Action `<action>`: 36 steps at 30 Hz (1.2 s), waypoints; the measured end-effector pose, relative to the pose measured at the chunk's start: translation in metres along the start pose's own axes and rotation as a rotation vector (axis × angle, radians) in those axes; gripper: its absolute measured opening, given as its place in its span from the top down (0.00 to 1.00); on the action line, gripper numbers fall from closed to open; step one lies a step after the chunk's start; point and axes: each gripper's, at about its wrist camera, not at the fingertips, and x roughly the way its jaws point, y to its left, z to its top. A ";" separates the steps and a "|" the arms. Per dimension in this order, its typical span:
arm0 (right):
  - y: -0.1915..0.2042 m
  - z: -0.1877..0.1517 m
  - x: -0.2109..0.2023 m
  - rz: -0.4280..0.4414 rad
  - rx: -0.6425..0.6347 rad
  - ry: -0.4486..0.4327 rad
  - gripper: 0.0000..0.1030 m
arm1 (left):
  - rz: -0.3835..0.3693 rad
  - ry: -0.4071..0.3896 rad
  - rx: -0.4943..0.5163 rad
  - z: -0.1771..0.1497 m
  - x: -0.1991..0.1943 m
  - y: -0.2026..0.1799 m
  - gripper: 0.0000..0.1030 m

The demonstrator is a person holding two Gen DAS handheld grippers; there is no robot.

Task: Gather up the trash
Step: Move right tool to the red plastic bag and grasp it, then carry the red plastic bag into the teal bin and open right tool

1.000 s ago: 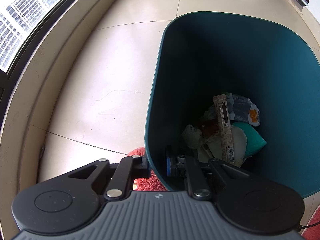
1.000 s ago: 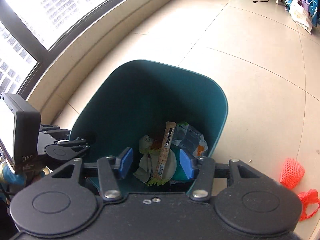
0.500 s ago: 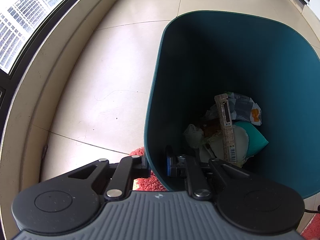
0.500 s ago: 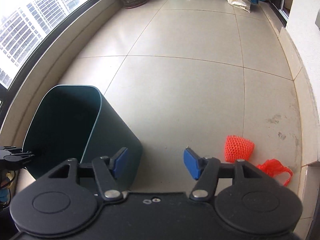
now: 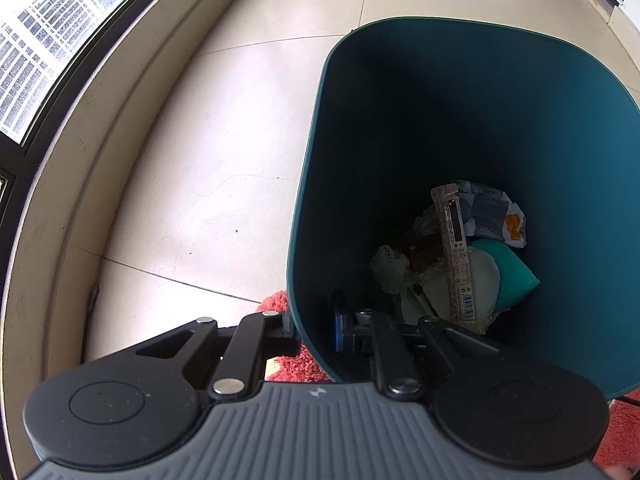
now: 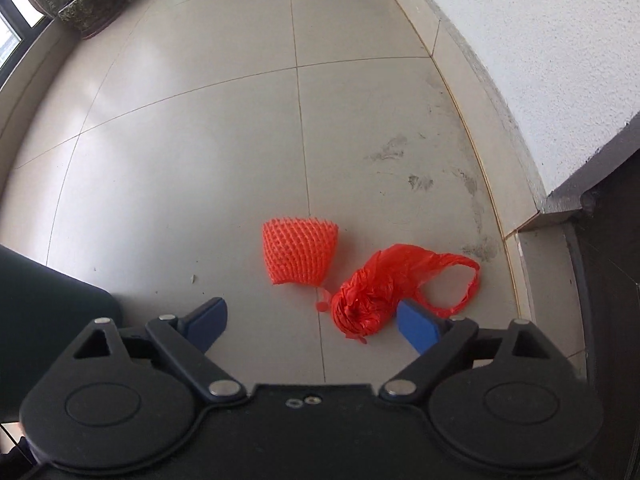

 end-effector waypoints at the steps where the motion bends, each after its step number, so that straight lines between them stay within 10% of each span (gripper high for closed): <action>1: -0.005 0.000 0.015 -0.009 0.035 0.021 0.10 | 0.000 -0.001 0.002 0.000 0.000 0.000 0.87; 18: 0.007 -0.004 0.167 -0.143 -0.062 0.180 0.20 | 0.055 0.008 0.048 0.000 0.005 -0.012 0.84; 25: 0.007 -0.008 0.166 -0.228 -0.124 0.168 0.47 | 0.059 0.008 0.049 0.000 0.006 -0.013 0.84; 36: 0.010 -0.025 0.118 -0.235 -0.219 0.148 0.55 | 0.066 -0.002 0.049 -0.002 0.006 -0.014 0.83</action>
